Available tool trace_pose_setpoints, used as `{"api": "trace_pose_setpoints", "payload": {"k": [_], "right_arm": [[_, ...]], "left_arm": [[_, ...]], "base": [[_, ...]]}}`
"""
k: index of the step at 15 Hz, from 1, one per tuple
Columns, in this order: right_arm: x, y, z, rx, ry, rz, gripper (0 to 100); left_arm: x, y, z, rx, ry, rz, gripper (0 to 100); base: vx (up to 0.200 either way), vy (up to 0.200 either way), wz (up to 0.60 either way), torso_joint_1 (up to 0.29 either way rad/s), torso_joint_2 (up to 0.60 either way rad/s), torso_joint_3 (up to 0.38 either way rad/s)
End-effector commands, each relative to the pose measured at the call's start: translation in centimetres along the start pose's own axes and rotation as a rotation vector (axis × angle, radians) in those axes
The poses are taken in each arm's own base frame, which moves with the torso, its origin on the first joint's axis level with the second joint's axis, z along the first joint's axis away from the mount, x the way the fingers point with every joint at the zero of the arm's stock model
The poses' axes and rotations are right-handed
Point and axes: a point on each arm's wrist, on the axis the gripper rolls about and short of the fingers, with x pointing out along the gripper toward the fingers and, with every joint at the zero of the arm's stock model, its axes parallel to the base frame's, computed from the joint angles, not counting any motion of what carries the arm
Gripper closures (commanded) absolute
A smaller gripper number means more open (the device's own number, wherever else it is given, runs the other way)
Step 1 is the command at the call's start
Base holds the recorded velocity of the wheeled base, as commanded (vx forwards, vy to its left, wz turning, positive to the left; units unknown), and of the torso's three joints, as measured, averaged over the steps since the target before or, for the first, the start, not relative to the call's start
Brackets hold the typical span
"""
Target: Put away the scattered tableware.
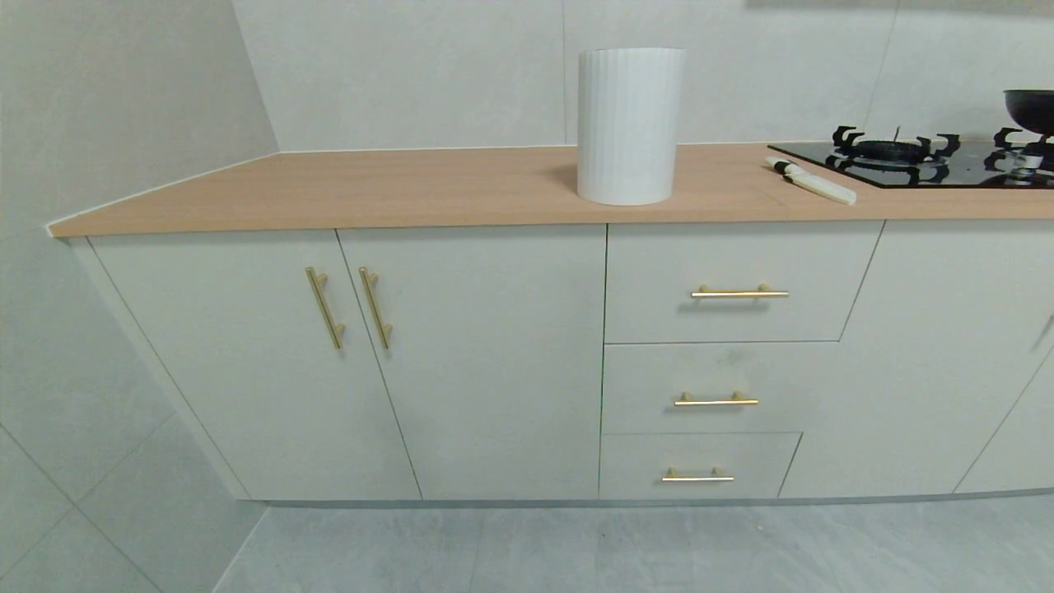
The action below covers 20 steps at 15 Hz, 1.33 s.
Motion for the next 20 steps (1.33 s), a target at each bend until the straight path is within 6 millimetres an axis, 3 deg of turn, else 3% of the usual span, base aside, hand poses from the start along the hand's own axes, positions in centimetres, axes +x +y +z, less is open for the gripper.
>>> {"api": "trace_pose_setpoints", "payload": {"k": [1, 8, 20], "right_arm": [[0.02, 0.0, -0.04, 0.001, 0.007, 0.001, 0], [0.02, 0.0, -0.04, 0.001, 0.007, 0.001, 0], [0.02, 0.0, -0.04, 0.001, 0.007, 0.001, 0]], "left_arm": [[0.0, 0.0, 0.0, 0.001, 0.0, 0.0, 0], [0.0, 0.0, 0.0, 0.002, 0.0, 0.0, 0], [0.0, 0.0, 0.0, -0.001, 0.0, 0.0, 0]], "base": [[0.0, 0.0, 0.0, 0.0, 0.0, 0.0], [0.0, 0.0, 0.0, 0.0, 0.0, 0.0], [0.2, 0.0, 0.0, 0.003, 0.0, 0.004]]}}
